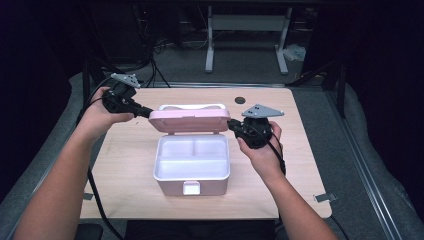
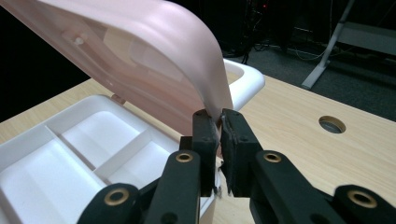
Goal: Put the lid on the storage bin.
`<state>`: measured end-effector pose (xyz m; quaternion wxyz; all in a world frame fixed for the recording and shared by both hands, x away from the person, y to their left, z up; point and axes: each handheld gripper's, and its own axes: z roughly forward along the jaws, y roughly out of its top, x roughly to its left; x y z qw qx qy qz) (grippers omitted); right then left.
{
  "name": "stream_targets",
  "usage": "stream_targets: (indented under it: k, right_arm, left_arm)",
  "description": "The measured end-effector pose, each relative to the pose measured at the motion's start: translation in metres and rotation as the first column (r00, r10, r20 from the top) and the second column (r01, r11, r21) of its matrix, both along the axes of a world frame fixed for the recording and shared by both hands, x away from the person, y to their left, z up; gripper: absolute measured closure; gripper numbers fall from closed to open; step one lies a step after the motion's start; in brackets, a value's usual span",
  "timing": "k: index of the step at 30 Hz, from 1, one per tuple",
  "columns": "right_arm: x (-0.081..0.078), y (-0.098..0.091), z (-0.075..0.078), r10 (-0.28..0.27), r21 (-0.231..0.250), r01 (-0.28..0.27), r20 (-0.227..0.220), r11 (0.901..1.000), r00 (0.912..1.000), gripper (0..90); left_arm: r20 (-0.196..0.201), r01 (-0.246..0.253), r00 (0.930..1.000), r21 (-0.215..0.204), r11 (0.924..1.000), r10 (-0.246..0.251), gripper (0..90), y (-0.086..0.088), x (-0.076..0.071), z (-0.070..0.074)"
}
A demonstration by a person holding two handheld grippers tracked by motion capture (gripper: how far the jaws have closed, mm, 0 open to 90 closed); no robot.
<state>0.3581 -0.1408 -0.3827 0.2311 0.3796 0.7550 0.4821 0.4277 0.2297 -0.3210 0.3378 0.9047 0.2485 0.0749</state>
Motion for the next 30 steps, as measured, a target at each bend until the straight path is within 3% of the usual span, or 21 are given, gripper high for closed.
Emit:
stream_targets:
  k: [17, 23, 30]
  right_arm:
    - [-0.024, -0.005, -0.015, 0.045, 0.010, -0.045, -0.021, 0.9990, 0.9988, 81.5]
    - [-0.031, -0.010, -0.024, 0.069, 0.040, -0.068, -0.044, 0.9969, 0.9966, 81.0]
    - [-0.042, -0.012, -0.038, 0.088, 0.033, -0.086, -0.062, 0.9957, 0.9942, 80.2]
  left_arm:
    - [-0.010, 0.050, 0.9987, -0.004, 0.9988, -0.050, 90.0, 0.003, -0.024, -0.016]
    - [-0.010, 0.067, 0.9977, 0.006, 0.9978, -0.066, 90.0, 0.002, -0.033, -0.022]
    - [-0.011, 0.074, 0.9972, 0.005, 0.9973, -0.074, 90.0, 0.001, -0.046, -0.036]
